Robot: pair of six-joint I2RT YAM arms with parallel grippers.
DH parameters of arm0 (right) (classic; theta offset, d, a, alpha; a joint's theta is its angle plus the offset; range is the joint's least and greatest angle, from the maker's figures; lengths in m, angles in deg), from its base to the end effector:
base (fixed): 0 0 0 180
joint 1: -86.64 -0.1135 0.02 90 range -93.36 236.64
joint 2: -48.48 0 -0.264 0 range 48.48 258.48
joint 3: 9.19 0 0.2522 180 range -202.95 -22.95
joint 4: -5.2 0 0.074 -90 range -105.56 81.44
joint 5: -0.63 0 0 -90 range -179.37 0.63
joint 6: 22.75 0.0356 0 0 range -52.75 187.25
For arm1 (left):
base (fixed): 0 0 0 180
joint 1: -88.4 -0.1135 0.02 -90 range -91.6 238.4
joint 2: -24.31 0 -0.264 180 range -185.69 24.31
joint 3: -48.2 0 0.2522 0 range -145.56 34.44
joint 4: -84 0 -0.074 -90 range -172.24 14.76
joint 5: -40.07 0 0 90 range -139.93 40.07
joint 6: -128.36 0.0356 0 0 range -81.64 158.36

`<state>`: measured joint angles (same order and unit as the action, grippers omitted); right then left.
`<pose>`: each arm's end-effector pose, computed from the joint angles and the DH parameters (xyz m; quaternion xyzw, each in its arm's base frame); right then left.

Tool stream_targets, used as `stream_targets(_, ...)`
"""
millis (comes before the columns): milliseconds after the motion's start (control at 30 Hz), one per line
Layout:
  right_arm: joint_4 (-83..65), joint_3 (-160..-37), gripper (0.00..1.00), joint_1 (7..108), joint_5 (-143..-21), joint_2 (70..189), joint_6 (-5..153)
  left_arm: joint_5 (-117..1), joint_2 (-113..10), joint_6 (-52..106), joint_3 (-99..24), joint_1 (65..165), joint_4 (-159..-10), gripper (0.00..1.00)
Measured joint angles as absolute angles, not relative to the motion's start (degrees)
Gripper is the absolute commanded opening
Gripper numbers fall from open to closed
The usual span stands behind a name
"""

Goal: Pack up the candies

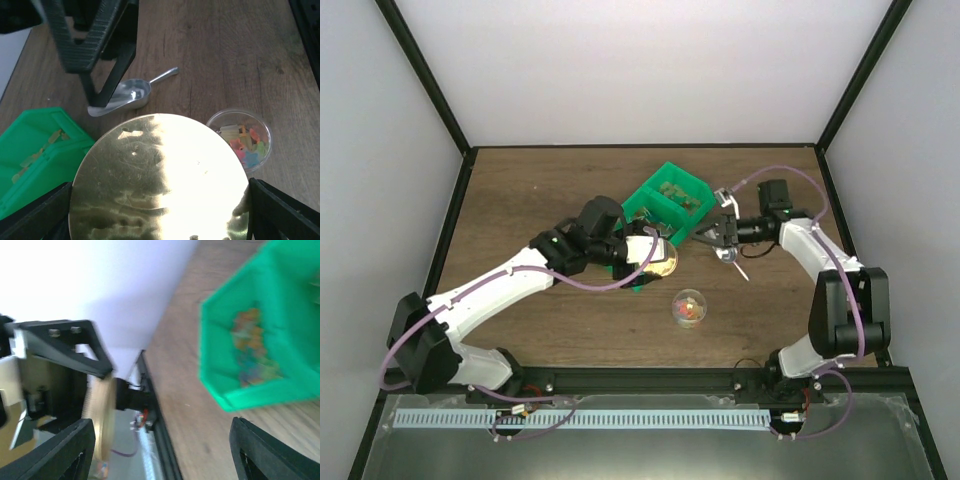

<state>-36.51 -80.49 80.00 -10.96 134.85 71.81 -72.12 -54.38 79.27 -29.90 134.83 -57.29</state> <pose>0.2853 0.0683 0.2435 -0.1941 0.7392 0.6244 0.1613 0.1992 -0.2289 0.3020 0.6719 0.5846 -0.1939 0.4113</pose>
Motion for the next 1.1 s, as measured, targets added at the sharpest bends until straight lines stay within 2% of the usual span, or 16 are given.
stream_targets(200, -54.4, -82.2, 0.69, 90.3, -18.2, 138.5, 54.6, -74.0, -55.0, 76.6, -27.7, 134.8, -57.8, 0.79)
stream_targets(367, -63.0, -87.6, 0.7, 91.7, -23.1, 140.2, 35.6, -74.7, -55.0, 75.6, -25.2, 134.8, -57.8, 0.79)
stream_targets(633, -57.7, -67.2, 0.61, 91.7, -32.3, 122.6, 2.7, -74.7, -55.0, 75.1, -24.0, 134.8, -58.2, 0.79)
stream_targets(867, -51.7, -56.8, 0.55, 88.8, -37.4, 122.3, -16.5, -74.7, -55.0, 74.8, -23.5, 134.6, -58.1, 0.79)
stream_targets(1100, -45.9, -54.7, 0.52, 80.8, -41.6, 125.3, -20.2, -74.7, -55.0, 74.7, -23.5, 133.7, -58.0, 0.79)
